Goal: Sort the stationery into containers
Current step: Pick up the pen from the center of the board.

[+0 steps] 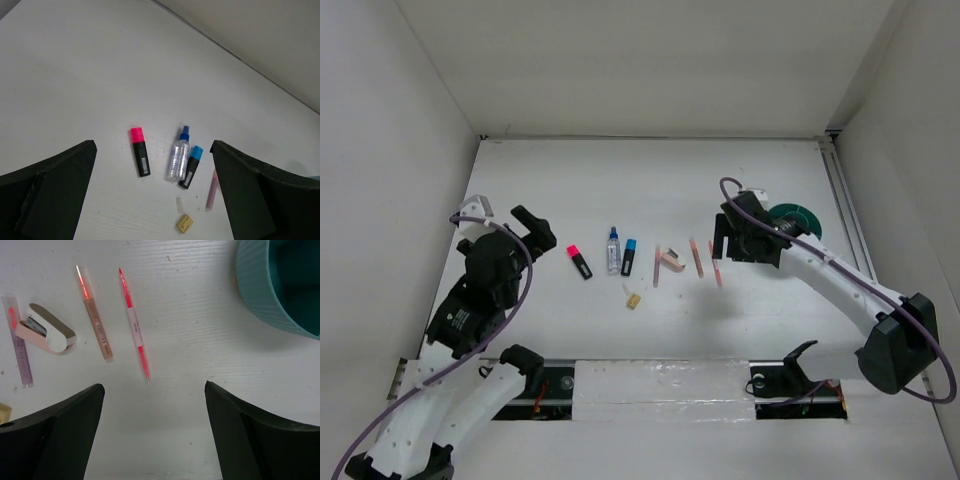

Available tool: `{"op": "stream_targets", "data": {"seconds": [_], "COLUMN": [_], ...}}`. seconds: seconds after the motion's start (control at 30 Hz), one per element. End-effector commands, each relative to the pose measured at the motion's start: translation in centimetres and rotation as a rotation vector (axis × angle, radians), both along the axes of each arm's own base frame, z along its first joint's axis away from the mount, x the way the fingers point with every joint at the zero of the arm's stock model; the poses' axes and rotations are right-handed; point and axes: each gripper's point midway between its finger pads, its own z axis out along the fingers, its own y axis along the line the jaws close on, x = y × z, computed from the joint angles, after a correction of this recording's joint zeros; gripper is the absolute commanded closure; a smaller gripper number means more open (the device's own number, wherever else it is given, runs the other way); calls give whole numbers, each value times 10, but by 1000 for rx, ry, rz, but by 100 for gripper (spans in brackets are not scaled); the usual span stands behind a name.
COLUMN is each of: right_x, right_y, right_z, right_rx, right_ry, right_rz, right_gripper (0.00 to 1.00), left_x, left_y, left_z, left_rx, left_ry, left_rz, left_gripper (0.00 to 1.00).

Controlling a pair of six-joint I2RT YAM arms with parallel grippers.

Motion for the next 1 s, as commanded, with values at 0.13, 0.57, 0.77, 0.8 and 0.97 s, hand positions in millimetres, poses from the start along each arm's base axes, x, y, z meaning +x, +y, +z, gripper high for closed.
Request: {"op": "stream_targets", "data": {"seconds": [0.13,0.57,0.77,0.8,0.97], "right_x": [25,31,27,27,30], "right_y": [15,17,22,20,27], "right_z": [-3,-81,-106,-109,-107], "right_rx": [74,8,-14,-27,-24], "right_ry": [-35,87,152,155,147], "right_rz": [33,8,32,27,39], "right_gripper": [20,23,28,29,32], "left_x": [9,5,5,5,6], "left_y": [-9,-14,-14,-16,-16], "left_z": [-9,0,0,0,2], "left_rx": [21,9,9,6,11], "left_ry": [43,-1,-2,0,-8], "left_rz": [-28,-79,-79,-88,-91], "left_gripper": [1,1,1,1,1]}}
